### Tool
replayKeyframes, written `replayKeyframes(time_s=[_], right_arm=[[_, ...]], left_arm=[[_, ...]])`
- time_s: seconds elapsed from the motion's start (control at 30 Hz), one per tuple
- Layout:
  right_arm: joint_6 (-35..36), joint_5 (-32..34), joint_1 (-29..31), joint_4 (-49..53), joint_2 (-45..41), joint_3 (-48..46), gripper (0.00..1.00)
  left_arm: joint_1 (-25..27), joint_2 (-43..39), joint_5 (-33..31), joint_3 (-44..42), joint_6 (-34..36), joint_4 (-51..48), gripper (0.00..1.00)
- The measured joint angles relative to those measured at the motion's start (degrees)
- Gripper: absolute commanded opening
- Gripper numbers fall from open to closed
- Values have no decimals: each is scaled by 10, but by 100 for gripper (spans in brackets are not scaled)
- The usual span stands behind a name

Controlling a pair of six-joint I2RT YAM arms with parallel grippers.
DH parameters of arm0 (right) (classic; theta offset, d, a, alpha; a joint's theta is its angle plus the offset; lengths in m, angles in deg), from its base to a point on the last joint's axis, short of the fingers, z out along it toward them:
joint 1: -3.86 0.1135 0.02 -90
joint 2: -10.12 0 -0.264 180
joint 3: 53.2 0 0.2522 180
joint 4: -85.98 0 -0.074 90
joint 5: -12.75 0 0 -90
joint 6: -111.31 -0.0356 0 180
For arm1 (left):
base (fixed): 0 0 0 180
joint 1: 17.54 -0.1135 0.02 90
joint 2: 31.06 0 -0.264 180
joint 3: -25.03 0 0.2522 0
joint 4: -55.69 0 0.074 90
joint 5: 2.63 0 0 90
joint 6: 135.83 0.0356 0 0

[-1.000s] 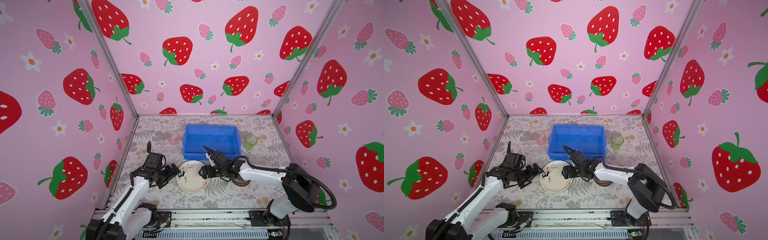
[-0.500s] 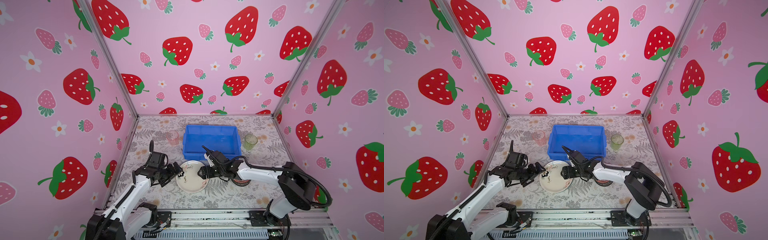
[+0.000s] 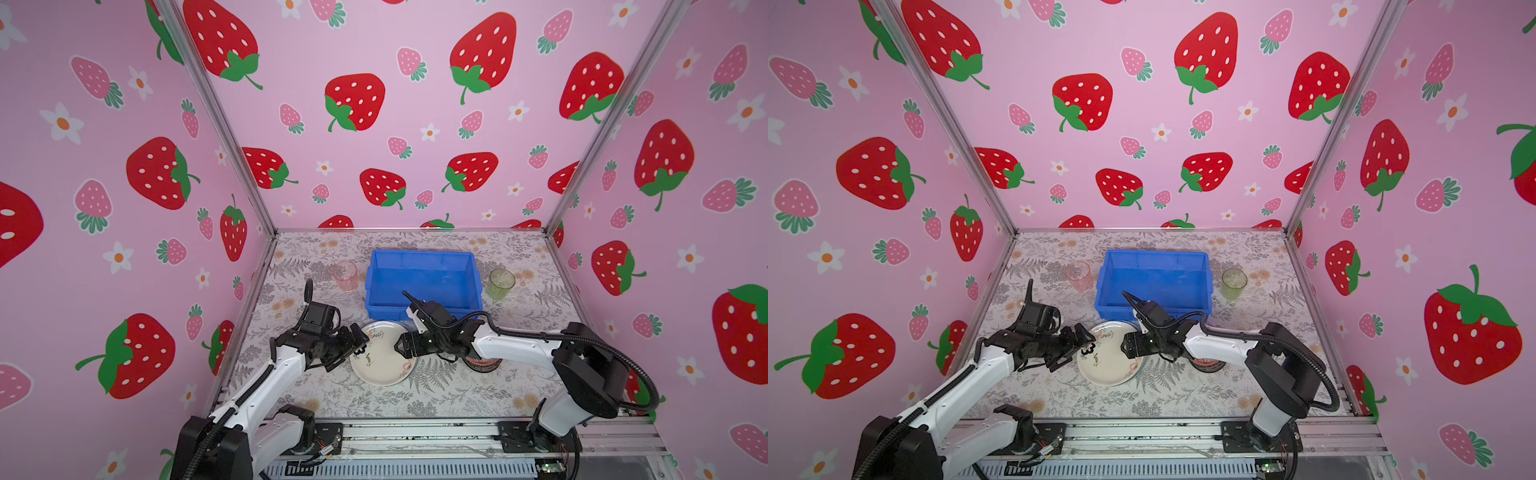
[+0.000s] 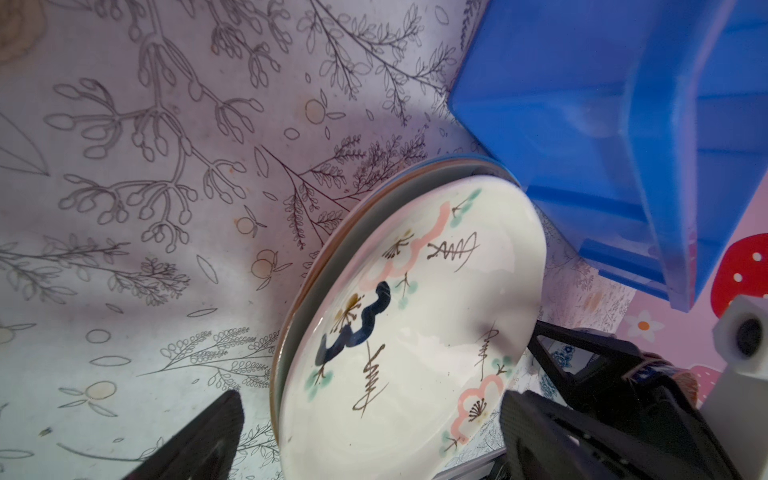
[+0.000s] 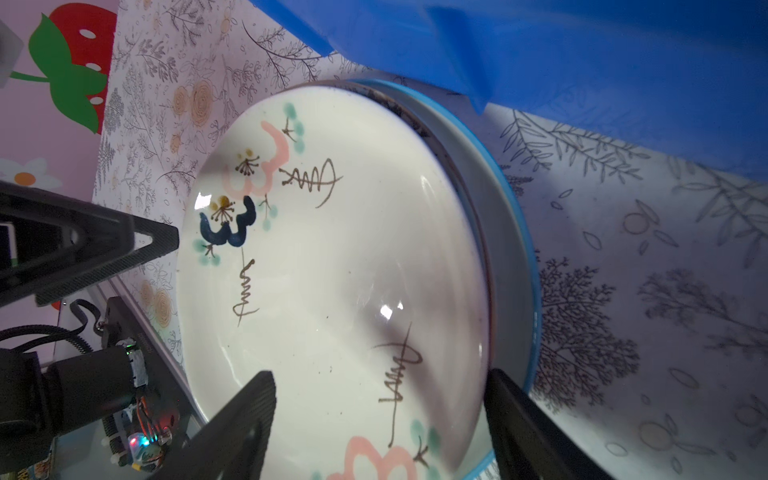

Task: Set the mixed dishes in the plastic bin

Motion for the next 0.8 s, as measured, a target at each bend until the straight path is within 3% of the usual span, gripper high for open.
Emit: replayKeyframes(time_s=[0.8], right_arm=[[0, -18, 4, -2, 7, 6, 78]], left_arm=[[8, -16, -9, -23, -9, 17, 97]])
